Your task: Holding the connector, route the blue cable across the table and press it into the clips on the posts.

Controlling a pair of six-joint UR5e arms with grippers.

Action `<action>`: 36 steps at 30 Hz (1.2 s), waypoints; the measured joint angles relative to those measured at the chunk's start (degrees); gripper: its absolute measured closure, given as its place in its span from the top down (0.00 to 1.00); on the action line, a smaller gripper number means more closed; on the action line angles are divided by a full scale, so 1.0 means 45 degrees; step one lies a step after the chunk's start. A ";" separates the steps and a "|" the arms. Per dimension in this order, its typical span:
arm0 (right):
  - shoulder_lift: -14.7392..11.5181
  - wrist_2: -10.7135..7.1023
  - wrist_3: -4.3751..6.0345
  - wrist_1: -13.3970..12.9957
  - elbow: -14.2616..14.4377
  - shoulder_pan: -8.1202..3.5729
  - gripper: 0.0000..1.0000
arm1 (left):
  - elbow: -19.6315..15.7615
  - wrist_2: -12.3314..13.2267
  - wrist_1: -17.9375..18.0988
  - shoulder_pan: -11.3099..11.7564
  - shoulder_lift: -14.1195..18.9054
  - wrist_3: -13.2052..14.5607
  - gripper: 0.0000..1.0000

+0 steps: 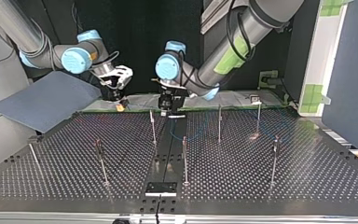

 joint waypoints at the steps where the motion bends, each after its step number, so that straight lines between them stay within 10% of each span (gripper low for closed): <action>1: 0.0006 -0.0040 0.0006 -0.0005 -0.0002 -0.0043 0.00 | 0.0001 0.0044 -0.0014 0.0027 0.0001 -0.0014 0.00; 16: 0.0630 -0.0359 0.0072 -0.0040 -0.0583 -0.0344 0.00 | 0.0114 0.0747 -0.0010 0.0657 -0.0049 -0.0134 0.00; 36: 0.1040 -0.0348 0.0256 0.0338 -0.1859 -0.0806 0.00 | 0.2103 0.1566 -0.0953 0.1467 -0.0815 -0.0319 0.00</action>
